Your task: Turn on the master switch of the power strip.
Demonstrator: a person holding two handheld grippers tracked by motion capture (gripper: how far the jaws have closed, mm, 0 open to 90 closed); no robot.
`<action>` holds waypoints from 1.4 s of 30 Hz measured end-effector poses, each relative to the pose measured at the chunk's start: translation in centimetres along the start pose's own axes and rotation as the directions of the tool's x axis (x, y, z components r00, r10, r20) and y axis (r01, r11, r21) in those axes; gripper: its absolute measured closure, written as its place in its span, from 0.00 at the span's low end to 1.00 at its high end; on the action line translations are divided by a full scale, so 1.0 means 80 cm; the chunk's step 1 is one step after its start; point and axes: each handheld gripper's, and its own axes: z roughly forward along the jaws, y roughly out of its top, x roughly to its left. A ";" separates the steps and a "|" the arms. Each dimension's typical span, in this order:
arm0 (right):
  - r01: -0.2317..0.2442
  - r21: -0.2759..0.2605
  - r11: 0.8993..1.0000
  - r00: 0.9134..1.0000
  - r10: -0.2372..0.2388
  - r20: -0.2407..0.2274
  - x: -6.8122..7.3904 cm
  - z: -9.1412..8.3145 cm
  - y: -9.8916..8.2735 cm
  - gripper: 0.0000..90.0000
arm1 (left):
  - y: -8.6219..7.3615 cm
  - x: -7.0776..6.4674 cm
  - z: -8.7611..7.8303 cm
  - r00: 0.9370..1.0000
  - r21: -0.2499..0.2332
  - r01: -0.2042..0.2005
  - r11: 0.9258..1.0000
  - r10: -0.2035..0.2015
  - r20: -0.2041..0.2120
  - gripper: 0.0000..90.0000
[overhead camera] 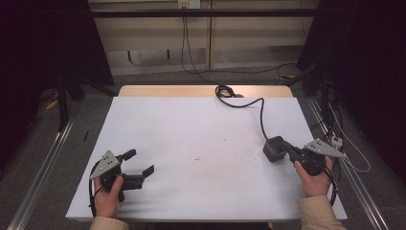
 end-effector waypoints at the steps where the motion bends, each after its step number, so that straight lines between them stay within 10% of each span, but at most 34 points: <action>1: 0.001 0.001 1.000 1.000 -0.001 0.000 0.000 0.000 0.000 1.00 | 0.000 0.000 0.000 1.000 0.000 0.000 1.000 0.000 0.000 0.04; 42: 0.018 0.022 1.000 1.000 -0.019 0.020 0.002 0.011 -0.001 1.00 | 0.001 -0.002 -0.001 1.000 -0.005 0.002 1.000 -0.002 -0.003 0.04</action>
